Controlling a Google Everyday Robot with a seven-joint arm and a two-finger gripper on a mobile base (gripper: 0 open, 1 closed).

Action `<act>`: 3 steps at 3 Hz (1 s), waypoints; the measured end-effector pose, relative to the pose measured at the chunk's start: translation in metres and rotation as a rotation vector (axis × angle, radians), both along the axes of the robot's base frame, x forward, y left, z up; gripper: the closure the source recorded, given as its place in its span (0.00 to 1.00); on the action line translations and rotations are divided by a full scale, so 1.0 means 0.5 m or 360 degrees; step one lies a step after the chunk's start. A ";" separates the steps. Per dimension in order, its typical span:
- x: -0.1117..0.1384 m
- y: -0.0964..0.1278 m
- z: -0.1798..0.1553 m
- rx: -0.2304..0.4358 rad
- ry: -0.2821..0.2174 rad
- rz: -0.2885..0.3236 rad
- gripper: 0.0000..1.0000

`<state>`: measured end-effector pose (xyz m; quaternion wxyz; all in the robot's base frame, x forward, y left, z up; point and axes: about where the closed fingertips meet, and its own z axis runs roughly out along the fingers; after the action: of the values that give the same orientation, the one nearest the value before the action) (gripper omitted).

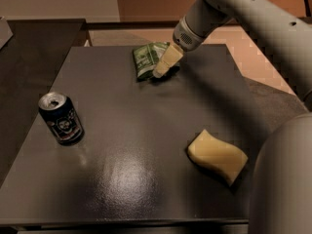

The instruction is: Pick green jalapeno chip bag

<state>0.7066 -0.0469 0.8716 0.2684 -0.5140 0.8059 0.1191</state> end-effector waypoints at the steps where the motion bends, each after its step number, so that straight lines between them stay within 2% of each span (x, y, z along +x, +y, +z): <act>1: 0.004 0.019 -0.023 -0.0032 -0.0009 0.0025 0.00; 2: 0.009 0.028 -0.040 -0.0067 -0.0011 0.0046 0.00; 3: 0.014 0.031 -0.047 -0.0103 -0.0019 0.0051 0.18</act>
Offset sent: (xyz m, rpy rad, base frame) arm 0.0078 0.0160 -0.0247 -0.0689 -0.0183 0.0390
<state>0.7134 -0.0315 0.8482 0.2545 -0.5360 0.7994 0.0941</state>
